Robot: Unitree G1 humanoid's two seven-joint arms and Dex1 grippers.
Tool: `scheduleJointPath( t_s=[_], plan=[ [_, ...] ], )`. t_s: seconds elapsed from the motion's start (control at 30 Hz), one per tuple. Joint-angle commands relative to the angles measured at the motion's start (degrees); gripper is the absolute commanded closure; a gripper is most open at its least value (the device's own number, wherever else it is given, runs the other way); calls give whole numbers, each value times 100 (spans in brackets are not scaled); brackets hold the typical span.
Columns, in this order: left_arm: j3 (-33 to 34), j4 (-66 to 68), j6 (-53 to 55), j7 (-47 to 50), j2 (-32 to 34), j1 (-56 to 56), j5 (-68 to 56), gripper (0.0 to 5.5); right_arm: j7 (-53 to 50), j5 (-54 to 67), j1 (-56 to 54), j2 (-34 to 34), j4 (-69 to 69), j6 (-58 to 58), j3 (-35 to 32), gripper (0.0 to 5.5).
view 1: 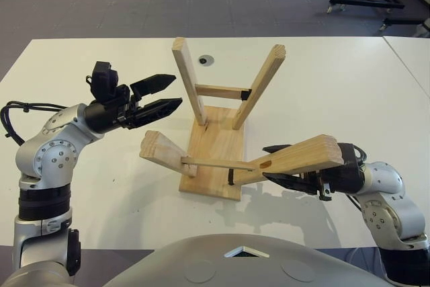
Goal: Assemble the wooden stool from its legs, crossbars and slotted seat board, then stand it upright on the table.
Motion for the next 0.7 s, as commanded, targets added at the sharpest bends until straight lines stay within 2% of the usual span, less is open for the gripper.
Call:
scheduleJointPath(
  t_s=[0.03, 0.23, 0.47, 0.7],
  plan=[
    [41, -69, 9, -8, 39, -11, 13, 162, 0, -140, 118, -25, 25, -95, 55, 344],
    [48, -95, 31, -34, 57, 34, -7, 162, -131, -232, 127, -100, -138, -235, 71, 344],
    [82, -208, 8, 23, 17, 202, -30, 162, -772, -294, -41, -269, -517, 183, 50, 344],
    [61, -270, 32, 85, -5, 220, -71, 162, -580, -403, 67, -419, -443, 153, 190, 344]
  ],
)
